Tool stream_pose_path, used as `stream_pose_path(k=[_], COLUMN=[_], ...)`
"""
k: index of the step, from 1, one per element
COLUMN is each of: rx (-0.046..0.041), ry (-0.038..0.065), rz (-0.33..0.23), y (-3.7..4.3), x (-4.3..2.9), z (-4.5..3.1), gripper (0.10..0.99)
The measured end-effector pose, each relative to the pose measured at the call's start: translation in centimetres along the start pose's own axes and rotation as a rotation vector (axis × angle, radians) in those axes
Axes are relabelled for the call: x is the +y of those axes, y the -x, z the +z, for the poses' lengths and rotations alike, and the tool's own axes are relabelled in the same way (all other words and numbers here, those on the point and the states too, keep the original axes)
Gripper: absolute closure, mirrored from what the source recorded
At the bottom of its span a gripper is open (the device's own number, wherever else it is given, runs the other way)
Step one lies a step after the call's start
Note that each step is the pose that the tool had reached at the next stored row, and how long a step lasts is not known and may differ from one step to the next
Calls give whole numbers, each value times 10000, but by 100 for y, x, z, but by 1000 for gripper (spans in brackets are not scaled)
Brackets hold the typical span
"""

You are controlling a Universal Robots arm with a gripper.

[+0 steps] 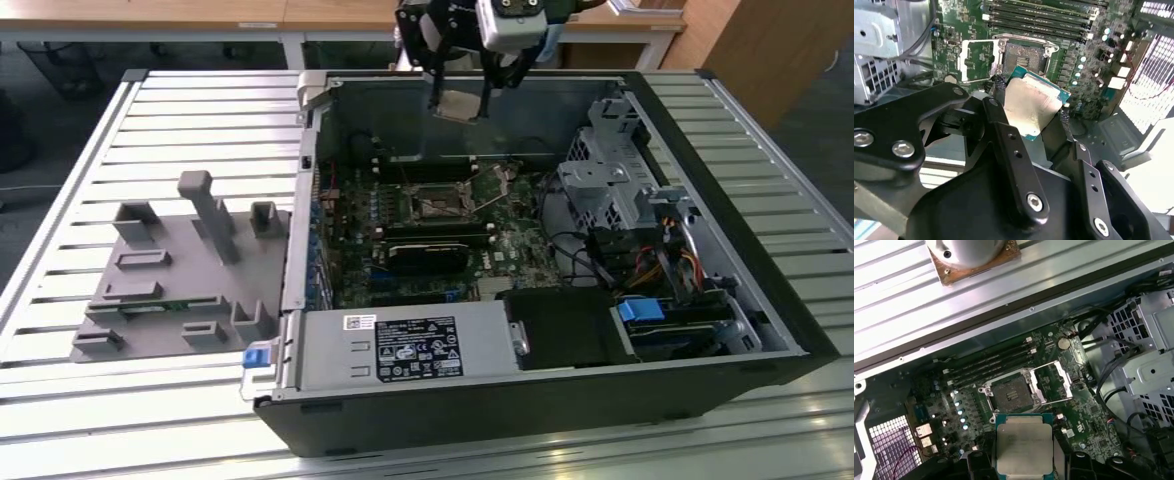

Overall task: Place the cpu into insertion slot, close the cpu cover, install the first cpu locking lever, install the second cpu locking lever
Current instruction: 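Place the cpu into insertion slot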

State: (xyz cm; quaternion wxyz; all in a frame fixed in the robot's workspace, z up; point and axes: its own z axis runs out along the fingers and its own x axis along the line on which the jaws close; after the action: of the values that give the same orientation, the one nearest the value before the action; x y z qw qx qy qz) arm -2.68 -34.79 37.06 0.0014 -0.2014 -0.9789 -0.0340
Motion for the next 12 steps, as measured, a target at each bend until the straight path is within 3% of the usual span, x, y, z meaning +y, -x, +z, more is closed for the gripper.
stream_pose_path(k=[12], rx=[-89], ry=[8], rz=[1261], y=[-3], x=[7], z=[26], gripper=[545])
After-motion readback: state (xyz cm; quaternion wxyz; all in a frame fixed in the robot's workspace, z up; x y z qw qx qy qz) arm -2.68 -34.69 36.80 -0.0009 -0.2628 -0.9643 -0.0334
